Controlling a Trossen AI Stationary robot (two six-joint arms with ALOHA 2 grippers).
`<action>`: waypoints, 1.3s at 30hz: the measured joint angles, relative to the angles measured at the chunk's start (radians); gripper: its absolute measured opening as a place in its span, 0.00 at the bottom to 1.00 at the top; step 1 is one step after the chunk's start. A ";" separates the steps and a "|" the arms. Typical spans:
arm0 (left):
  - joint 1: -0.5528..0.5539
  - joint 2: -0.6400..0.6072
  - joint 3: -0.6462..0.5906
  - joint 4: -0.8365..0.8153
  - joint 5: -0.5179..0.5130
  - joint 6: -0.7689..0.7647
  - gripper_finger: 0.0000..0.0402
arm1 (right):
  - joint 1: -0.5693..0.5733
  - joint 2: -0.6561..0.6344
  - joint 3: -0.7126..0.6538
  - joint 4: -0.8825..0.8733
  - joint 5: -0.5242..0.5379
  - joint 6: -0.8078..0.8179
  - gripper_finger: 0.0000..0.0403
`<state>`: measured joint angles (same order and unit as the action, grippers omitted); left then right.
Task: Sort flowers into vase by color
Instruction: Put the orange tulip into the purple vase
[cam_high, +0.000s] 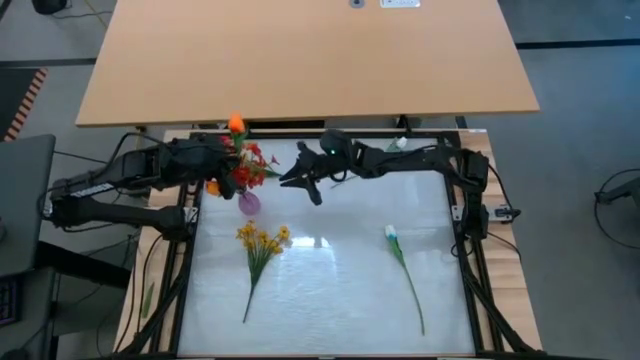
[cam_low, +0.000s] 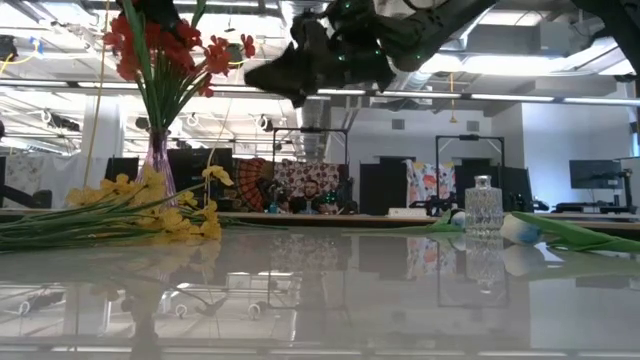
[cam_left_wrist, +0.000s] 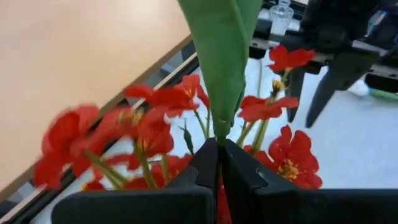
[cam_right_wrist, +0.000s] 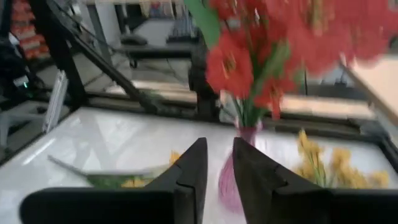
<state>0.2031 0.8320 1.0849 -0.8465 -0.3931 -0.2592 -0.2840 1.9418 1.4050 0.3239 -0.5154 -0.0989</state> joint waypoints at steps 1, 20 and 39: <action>-0.001 -0.008 -0.014 0.009 0.000 -0.001 0.00 | 0.006 0.012 -0.005 0.039 0.005 0.009 0.27; 0.000 -0.027 -0.040 -0.061 0.054 -0.038 0.00 | 0.104 0.458 0.289 0.346 0.187 0.173 0.69; 0.000 -0.028 -0.040 -0.113 0.071 -0.070 0.00 | 0.121 0.619 0.575 0.207 0.233 0.118 0.69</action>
<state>0.2031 0.8043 1.0447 -0.9597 -0.3217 -0.3296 -0.1629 2.5607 1.9800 0.5306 -0.2825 0.0195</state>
